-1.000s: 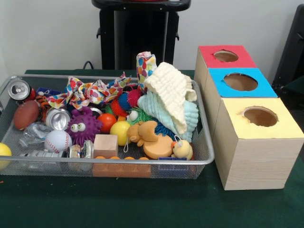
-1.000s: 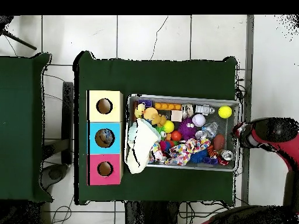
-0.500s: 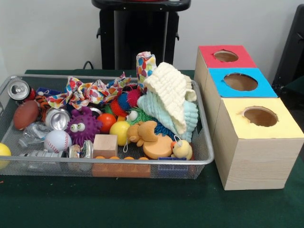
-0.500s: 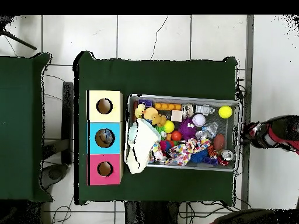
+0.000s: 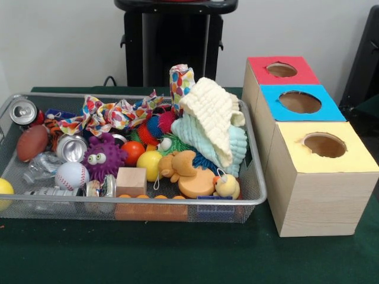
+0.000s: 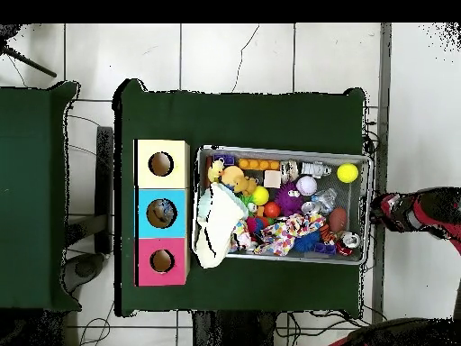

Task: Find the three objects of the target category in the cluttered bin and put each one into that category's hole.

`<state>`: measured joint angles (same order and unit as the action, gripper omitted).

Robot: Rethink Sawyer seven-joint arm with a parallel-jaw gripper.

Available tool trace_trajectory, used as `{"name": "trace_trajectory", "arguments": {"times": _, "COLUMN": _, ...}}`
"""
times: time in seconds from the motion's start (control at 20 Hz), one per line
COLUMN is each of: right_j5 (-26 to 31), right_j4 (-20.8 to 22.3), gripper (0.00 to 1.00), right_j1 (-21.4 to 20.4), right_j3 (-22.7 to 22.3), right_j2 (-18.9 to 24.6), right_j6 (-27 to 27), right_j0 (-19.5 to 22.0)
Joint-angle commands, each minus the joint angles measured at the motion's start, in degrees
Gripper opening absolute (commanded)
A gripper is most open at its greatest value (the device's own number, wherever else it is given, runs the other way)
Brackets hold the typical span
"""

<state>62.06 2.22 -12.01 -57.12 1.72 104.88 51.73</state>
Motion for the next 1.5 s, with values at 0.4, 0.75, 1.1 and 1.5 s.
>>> {"name": "trace_trajectory", "arguments": {"times": 0.4, "right_j5": 2.2, "right_j4": -5.4, "gripper": 0.0, "right_j1": 5.2, "right_j3": -10.6, "right_j2": 8.4, "right_j6": -0.9, "right_j0": 1.1}}
{"name": "trace_trajectory", "arguments": {"times": 0.75, "right_j5": 2.6, "right_j4": -6.1, "gripper": 0.0, "right_j1": 6.5, "right_j3": -10.7, "right_j2": 9.0, "right_j6": -1.3, "right_j0": 1.5}}
{"name": "trace_trajectory", "arguments": {"times": 1.1, "right_j5": 1.4, "right_j4": -6.2, "gripper": 0.0, "right_j1": 5.8, "right_j3": -12.4, "right_j2": 8.6, "right_j6": -0.8, "right_j0": 1.4}}
{"name": "trace_trajectory", "arguments": {"times": 1.5, "right_j5": 6.0, "right_j4": 1.5, "gripper": 0.0, "right_j1": -5.2, "right_j3": -8.2, "right_j2": -0.9, "right_j6": 0.2, "right_j0": -4.5}}
